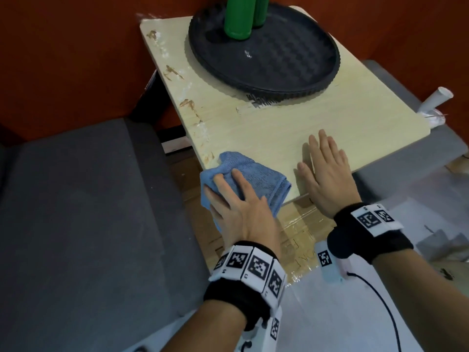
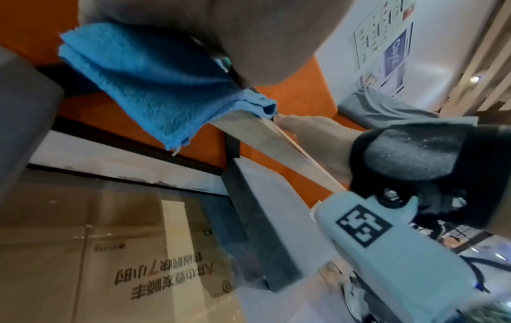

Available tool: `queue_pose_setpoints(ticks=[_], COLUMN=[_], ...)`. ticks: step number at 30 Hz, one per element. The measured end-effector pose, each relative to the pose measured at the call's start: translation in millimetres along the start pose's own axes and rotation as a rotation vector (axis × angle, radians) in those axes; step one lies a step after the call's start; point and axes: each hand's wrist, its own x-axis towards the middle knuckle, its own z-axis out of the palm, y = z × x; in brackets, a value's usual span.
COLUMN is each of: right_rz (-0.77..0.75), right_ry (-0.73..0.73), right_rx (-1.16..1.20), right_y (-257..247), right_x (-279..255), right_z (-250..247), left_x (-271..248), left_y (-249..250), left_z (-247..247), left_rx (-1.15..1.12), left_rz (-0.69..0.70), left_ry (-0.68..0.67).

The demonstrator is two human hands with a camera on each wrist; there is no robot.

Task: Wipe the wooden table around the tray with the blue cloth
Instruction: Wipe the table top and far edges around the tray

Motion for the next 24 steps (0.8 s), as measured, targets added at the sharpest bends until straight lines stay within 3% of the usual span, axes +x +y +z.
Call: queue_pose_setpoints(ticks=[8,13,19,24], right_rz=[-0.089,-0.134,-0.137,-0.134], right_ry=[-0.052,-0.084,-0.124,-0.13], right_rx=[0.012,0.0,0.019,0.047], right_y=[18,21,21,25], right_x=[37,34,34,38], right_z=[-8,-8,-8,-8], left_x=[65,26,50,12], left_y=[-7,-19,-15,-15], left_z=[-22,-10,-21,-5], left_rx=[0.07,0.055,0.007,0.069], left_rz=[-0.008,0.062,-0.02,0.006], left_ry=[-0.007,-0.063,-0.035,-0.085])
